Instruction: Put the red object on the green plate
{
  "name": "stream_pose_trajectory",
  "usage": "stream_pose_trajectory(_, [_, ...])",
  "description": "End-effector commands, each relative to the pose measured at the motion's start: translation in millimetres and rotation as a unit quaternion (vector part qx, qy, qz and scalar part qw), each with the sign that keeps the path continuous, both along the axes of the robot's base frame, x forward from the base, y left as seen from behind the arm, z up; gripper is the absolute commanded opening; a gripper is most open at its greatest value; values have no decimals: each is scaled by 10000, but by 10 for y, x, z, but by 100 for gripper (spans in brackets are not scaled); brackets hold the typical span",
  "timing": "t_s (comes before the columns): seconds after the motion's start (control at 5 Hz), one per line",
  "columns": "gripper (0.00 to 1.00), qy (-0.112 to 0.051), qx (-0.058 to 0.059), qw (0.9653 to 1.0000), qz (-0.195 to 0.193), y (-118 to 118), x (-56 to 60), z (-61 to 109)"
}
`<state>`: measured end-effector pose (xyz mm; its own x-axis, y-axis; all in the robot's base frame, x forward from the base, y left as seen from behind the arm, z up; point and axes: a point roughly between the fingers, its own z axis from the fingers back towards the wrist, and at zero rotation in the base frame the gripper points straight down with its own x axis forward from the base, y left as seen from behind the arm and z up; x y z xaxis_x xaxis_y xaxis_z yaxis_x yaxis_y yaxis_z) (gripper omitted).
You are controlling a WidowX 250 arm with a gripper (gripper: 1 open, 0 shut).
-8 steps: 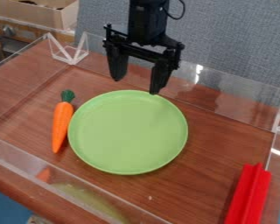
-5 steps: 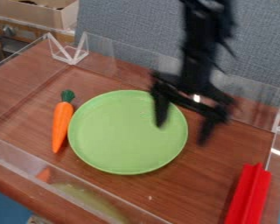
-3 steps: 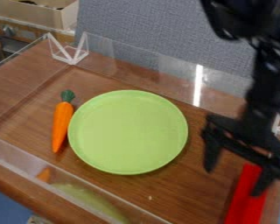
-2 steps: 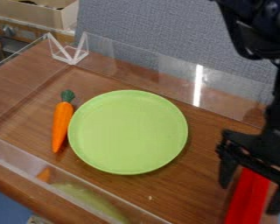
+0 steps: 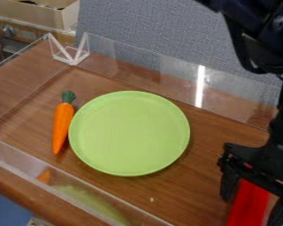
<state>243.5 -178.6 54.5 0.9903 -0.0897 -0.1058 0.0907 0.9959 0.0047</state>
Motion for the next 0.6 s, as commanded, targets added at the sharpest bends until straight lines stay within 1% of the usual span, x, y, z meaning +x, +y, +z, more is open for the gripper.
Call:
stream_pose_trajectory(0.0, [100,-271,-222,9994,-65,-111,-37,155])
stream_pose_trajectory(0.4, [100,-394,-317,9987,-21,-152,-94,224])
